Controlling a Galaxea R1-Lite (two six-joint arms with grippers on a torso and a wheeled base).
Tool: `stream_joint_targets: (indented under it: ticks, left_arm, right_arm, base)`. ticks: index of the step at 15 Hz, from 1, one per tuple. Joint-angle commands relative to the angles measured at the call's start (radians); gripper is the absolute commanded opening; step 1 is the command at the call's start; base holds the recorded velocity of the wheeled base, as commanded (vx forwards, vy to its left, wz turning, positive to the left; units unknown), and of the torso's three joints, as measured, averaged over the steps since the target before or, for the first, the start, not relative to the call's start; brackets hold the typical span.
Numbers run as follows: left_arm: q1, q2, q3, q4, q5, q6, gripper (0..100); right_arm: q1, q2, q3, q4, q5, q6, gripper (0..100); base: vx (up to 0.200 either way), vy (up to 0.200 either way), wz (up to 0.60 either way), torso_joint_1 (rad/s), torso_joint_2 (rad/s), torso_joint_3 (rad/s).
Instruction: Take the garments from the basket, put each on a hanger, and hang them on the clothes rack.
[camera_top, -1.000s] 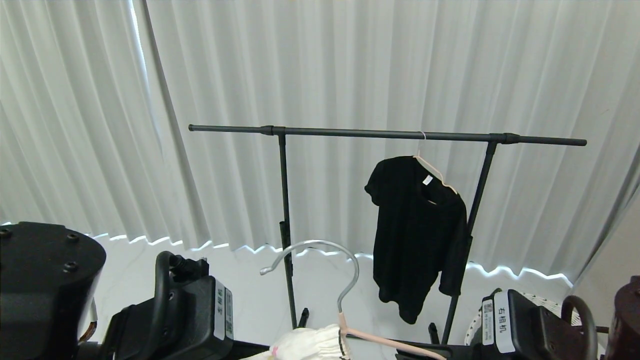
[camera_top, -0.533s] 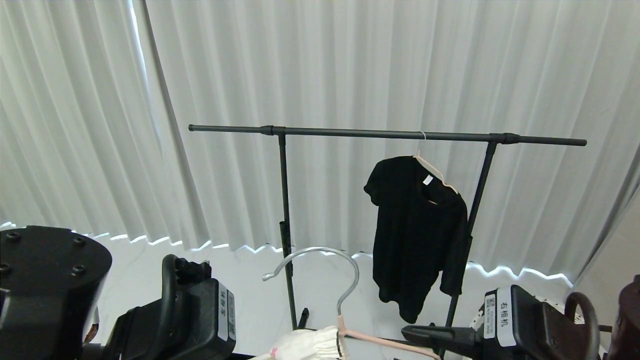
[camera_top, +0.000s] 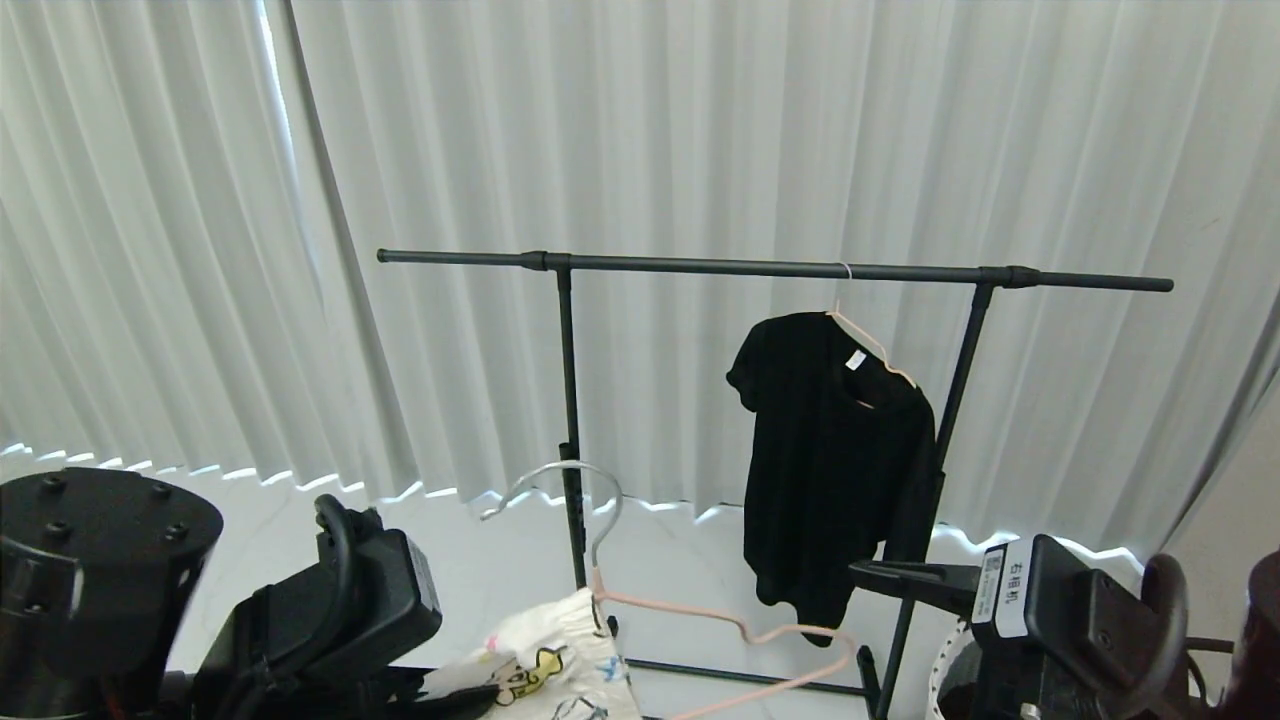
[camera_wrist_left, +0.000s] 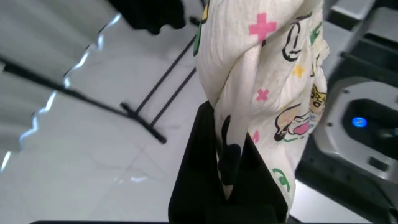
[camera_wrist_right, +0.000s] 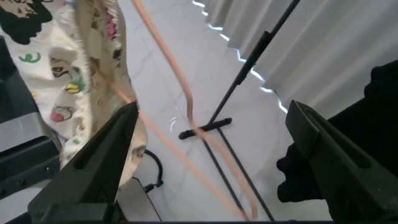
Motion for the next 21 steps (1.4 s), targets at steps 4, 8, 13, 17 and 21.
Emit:
stream_joint_targets:
  ticks: [4, 8, 13, 17, 21]
  left_arm:
    - [0.053, -0.013, -0.13, -0.007, 0.004, -0.145, 0]
    - [0.053, -0.021, -0.146, -0.1, 0.004, -0.142, 0]
    - [0.053, -0.021, -0.146, -0.106, 0.006, -0.137, 0]
    - [0.053, -0.022, -0.149, -0.108, 0.006, -0.137, 0]
    - [0.051, -0.021, -0.149, -0.142, 0.004, -0.136, 0]
  right_arm:
    - [-0.003, 0.124, -0.059, 0.001, 0.038, 0.297, 100]
    - [-0.083, 0.281, -0.226, 0.0, -0.001, 0.526, 100]
    - [-0.117, 0.305, -0.244, 0.0, -0.021, 0.569, 100]
    - [-0.11, 0.281, -0.223, 0.0, -0.031, 0.564, 100]
    - [0.041, 0.287, -0.195, 0.005, -0.032, 0.563, 100]
  base:
    - [0.0, 0.0, 0.0, 0.0, 0.0, 0.0]
    - [0.0, 0.0, 0.0, 0.0, 0.0, 0.0]
    - [0.0, 0.0, 0.0, 0.0, 0.0, 0.0]
    - [0.0, 0.0, 0.0, 0.0, 0.0, 0.0]
    - [0.0, 0.0, 0.0, 0.0, 0.0, 0.0]
